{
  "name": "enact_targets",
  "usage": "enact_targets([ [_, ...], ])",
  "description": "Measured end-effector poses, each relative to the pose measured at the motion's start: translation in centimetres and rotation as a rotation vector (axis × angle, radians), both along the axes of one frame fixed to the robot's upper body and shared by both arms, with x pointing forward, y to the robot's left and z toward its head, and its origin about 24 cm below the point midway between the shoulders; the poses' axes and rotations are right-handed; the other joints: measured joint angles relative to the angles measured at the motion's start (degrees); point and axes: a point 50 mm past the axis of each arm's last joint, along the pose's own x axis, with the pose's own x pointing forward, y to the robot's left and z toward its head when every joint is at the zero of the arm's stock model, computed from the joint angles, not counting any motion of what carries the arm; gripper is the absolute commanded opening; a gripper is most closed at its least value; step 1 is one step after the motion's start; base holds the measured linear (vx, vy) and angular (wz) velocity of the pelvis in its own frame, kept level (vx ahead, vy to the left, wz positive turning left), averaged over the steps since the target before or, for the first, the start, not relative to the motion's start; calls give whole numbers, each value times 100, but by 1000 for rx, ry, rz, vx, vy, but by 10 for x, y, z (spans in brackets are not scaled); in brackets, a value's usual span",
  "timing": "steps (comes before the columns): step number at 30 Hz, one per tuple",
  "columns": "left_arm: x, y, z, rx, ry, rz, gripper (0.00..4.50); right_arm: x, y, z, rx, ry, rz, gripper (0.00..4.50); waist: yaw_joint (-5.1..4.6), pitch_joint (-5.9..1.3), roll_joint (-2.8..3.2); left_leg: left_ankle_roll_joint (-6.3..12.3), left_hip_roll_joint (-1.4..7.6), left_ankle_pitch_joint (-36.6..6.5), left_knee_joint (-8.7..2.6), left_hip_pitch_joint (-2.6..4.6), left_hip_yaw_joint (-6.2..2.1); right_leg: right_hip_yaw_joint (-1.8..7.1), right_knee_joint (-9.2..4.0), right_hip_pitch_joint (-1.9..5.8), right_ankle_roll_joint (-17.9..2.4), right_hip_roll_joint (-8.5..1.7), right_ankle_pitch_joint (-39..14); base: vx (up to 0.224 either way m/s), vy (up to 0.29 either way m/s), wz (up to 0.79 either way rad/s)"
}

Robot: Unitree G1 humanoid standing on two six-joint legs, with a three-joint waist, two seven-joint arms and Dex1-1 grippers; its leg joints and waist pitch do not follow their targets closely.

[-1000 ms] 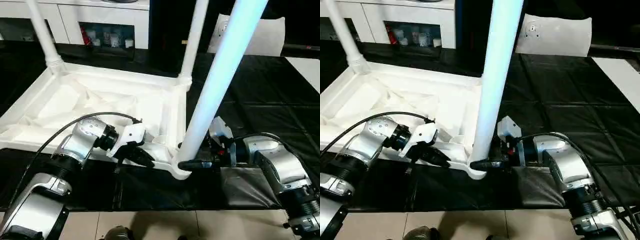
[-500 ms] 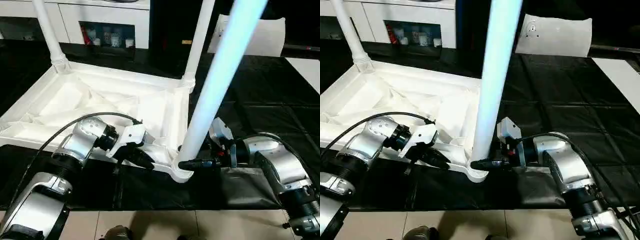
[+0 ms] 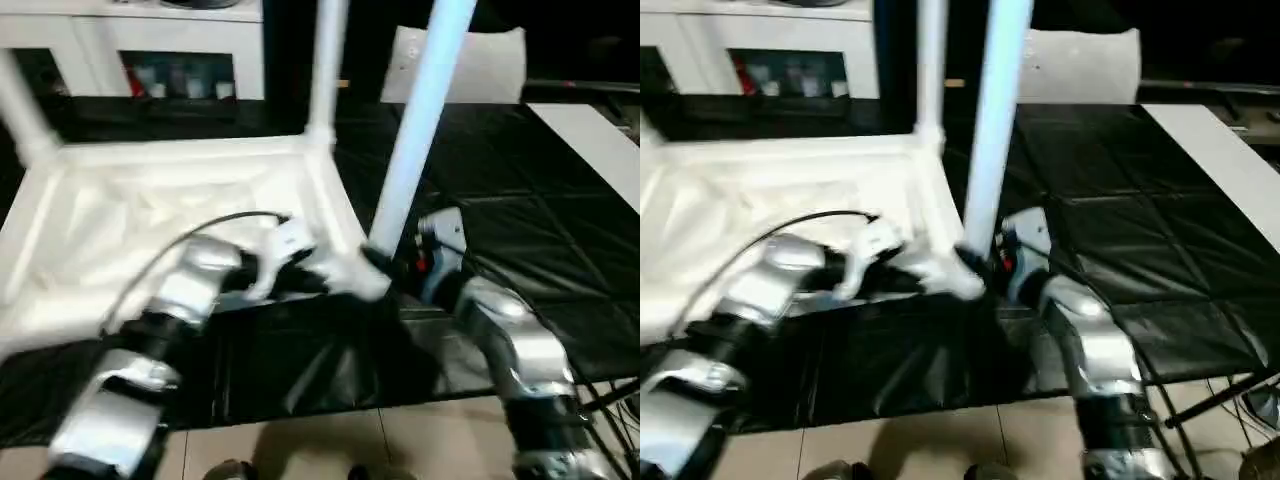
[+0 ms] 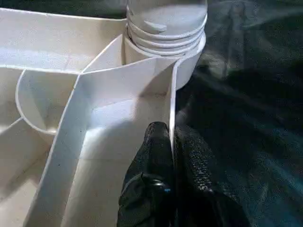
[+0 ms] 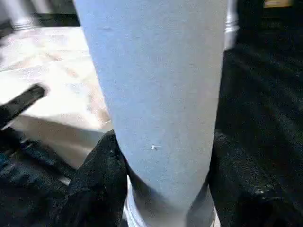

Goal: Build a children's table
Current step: Rotate leg to tighten

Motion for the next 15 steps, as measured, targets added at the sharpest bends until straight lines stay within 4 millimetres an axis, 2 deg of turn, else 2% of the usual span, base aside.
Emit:
enact_targets([
  [4,6,-13,-1,-3,-21,77,0,10,8,2,15,13,-159,199,-2,-15,28,0,-2,0,-9,-2,0,1,-1,-4,0,1,0,0,0,0],
  [5,6,-19,-1,-5,-25,95,0,12,8,2,14,15,-205,233,2,-16,30,0,-3,0,-16,-3,1,0,-9,-2,-1,0,1,0,0,0],
  [6,6,-21,-1,-6,-25,97,0,12,7,2,12,13,-214,233,8,-20,36,2,-5,-1,-16,-3,1,2,-11,0,-2,0,2,0,0,0],
  [8,5,-21,-1,-6,-25,95,0,12,7,3,16,10,-215,271,16,-24,43,2,-6,-2,-26,-2,1,1,-11,-1,-21,0,14,0,0,0],
  [12,4,-20,0,-4,-38,75,0,9,7,3,32,2,-201,304,38,-27,48,0,-5,0,-46,0,1,-6,-9,-7,-27,1,20,0,0,0],
  [15,2,-18,0,-1,-54,41,0,5,1,3,40,-10,-134,328,53,-28,53,-1,-3,-1,-54,0,0,-10,-8,-8,-16,3,13,0,0,0],
])
